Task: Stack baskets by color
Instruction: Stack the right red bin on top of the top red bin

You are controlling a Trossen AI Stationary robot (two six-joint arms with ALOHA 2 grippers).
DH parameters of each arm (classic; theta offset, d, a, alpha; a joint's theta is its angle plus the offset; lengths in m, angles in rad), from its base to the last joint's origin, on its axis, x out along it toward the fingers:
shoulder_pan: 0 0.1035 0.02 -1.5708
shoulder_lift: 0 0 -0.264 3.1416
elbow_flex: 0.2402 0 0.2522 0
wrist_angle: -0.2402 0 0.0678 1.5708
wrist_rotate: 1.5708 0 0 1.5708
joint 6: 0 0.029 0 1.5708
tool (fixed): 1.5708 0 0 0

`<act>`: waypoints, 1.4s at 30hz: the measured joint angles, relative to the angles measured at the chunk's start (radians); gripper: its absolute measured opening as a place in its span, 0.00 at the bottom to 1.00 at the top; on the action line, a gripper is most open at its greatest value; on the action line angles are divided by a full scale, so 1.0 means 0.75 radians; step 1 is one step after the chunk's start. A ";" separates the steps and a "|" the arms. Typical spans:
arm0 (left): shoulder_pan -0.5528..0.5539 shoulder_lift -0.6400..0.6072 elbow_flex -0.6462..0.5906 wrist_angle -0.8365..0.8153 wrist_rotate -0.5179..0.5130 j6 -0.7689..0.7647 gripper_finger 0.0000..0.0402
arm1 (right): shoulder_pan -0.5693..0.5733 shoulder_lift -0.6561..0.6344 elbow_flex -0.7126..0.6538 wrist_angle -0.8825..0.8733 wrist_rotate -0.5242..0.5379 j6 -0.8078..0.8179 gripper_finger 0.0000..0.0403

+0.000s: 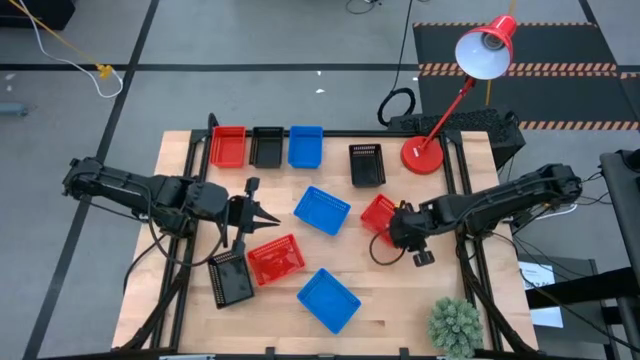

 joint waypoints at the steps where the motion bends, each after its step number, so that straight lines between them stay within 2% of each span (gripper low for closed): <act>1: 0.000 0.000 0.000 0.000 0.000 0.001 0.08 | 0.000 0.014 0.000 -0.002 0.000 -0.013 0.24; 9: 0.000 0.000 0.000 0.000 0.000 0.014 0.08 | 0.000 0.070 0.000 -0.019 0.082 -0.052 0.22; 15: 0.000 0.000 0.000 0.012 0.000 0.033 0.08 | 0.000 0.060 0.006 0.028 0.133 -0.022 0.09; 18: 0.000 0.000 0.000 0.062 -0.001 0.034 0.08 | 0.000 0.060 0.063 0.024 0.134 0.017 0.02; 21: 0.000 0.000 0.001 0.120 -0.013 0.035 0.08 | 0.000 0.060 0.142 0.025 0.150 0.085 0.04; 27: 0.002 0.026 0.002 0.189 -0.072 0.019 0.08 | 0.000 0.060 0.335 0.020 0.274 0.220 0.03; 30: 0.002 0.079 0.002 0.234 -0.072 0.014 0.14 | 0.000 0.060 0.424 0.038 0.345 0.241 0.01; 34: 0.026 0.175 0.002 0.384 -0.071 0.041 0.28 | 0.000 0.060 0.493 0.103 0.479 0.224 0.02; 39: 0.102 0.303 0.021 0.530 -0.072 0.049 0.46 | -0.009 0.092 0.497 0.308 0.742 0.178 0.02; 42: 0.148 0.395 0.071 0.522 -0.072 0.038 0.51 | -0.017 0.136 0.497 0.429 0.789 0.103 0.02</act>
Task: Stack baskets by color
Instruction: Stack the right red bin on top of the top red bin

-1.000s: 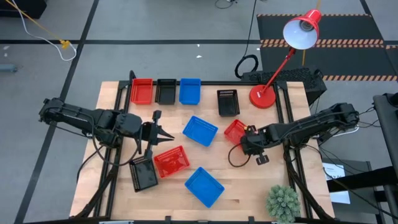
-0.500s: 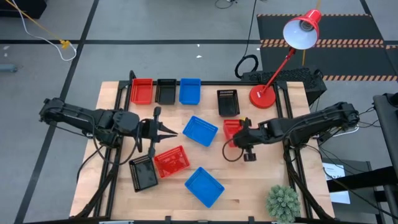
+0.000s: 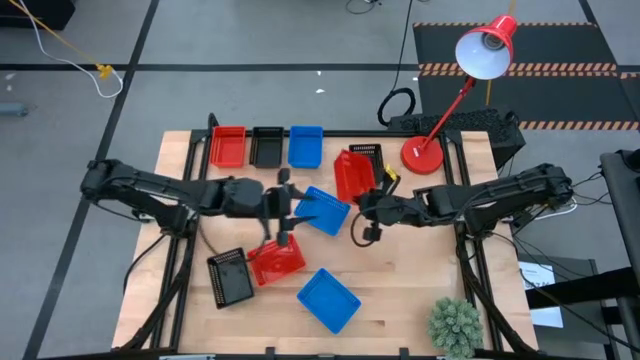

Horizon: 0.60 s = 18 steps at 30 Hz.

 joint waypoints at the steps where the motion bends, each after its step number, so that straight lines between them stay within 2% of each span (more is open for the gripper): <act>1: 0.010 0.032 0.014 -0.006 0.000 0.001 0.51 | -0.002 0.022 0.000 0.035 0.007 -0.018 0.02; 9: 0.023 0.279 0.170 -0.041 -0.127 0.156 0.49 | -0.005 0.174 -0.001 0.185 0.044 -0.075 0.02; 18: 0.033 0.399 0.202 -0.078 -0.154 0.334 0.50 | -0.005 0.205 -0.001 0.191 0.042 -0.189 0.02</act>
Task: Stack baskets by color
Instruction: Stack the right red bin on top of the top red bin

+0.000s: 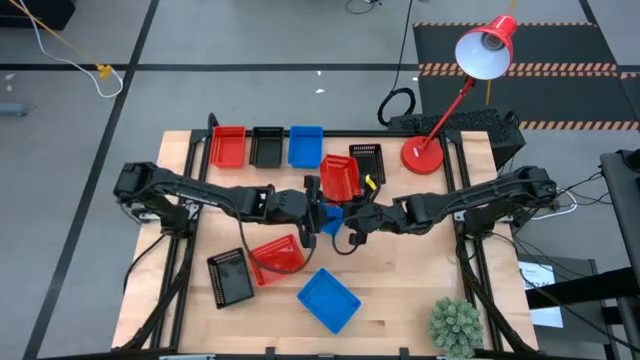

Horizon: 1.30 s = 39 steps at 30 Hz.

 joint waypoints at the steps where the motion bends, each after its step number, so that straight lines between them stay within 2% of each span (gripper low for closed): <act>1: 0.001 0.002 0.000 -0.007 -0.036 0.013 0.50 | 0.000 0.001 -0.001 -0.001 0.000 -0.013 0.02; 3: 0.003 0.002 0.000 -0.018 -0.107 0.036 0.50 | 0.000 0.002 -0.002 0.001 -0.001 -0.039 0.02; 6: 0.003 0.001 0.000 -0.027 -0.133 0.065 0.50 | 0.000 0.009 -0.001 0.008 -0.002 -0.062 0.02; 13: 0.009 0.001 0.000 -0.092 -0.132 0.152 0.50 | 0.000 0.022 -0.002 0.014 -0.015 -0.144 0.02; 17: 0.003 0.001 0.000 -0.098 -0.091 0.214 0.50 | -0.001 0.020 -0.001 0.022 -0.137 -0.166 0.02; 25: -0.001 0.019 -0.001 -0.092 -0.062 0.219 0.49 | 0.001 0.022 -0.002 0.055 -0.146 -0.164 0.02; 28: 0.002 0.031 0.002 -0.101 -0.044 0.236 0.45 | 0.001 0.022 -0.002 0.057 -0.149 -0.165 0.02; 33: 0.002 0.036 0.002 -0.104 -0.044 0.286 0.32 | 0.000 0.023 -0.002 0.058 -0.149 -0.168 0.03; 39: 0.005 0.036 0.001 -0.117 -0.051 0.321 0.16 | 0.003 0.021 -0.002 0.076 -0.146 -0.167 0.09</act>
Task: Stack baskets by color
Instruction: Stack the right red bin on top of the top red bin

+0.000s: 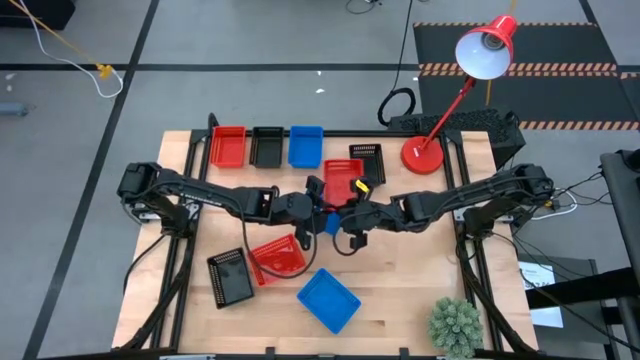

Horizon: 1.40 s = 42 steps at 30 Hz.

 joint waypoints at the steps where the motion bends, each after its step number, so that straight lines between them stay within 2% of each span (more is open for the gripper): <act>1: 0.000 0.000 0.000 0.000 0.000 0.016 0.14 | 0.002 0.000 0.000 0.000 0.000 0.000 0.11; 6: 0.000 0.003 -0.005 -0.012 -0.008 0.045 0.03 | 0.031 -0.003 0.001 0.005 0.022 -0.021 0.26; 13: 0.002 0.003 -0.005 -0.004 -0.036 0.043 0.04 | 0.091 -0.003 0.001 -0.016 0.306 -0.041 0.52; 19: 0.021 -0.010 -0.005 -0.019 -0.050 -0.019 0.03 | 0.155 -0.049 0.002 -0.095 0.355 -0.066 0.67; 23: 0.032 -0.047 -0.005 -0.136 -0.112 -0.077 0.02 | 0.184 -0.132 0.002 -0.152 0.359 -0.064 0.70; 29: 0.059 -0.171 -0.004 -0.348 -0.164 -0.242 0.03 | 0.219 -0.329 -0.057 -0.213 0.356 0.015 0.67; 36: 0.076 -0.402 -0.005 -0.804 -0.242 -0.458 0.02 | 0.220 -0.574 -0.269 -0.130 0.354 -0.029 0.66; 42: 0.080 -0.597 -0.028 -1.058 -0.285 -0.544 0.02 | 0.202 -0.773 -0.489 0.026 0.354 -0.172 0.66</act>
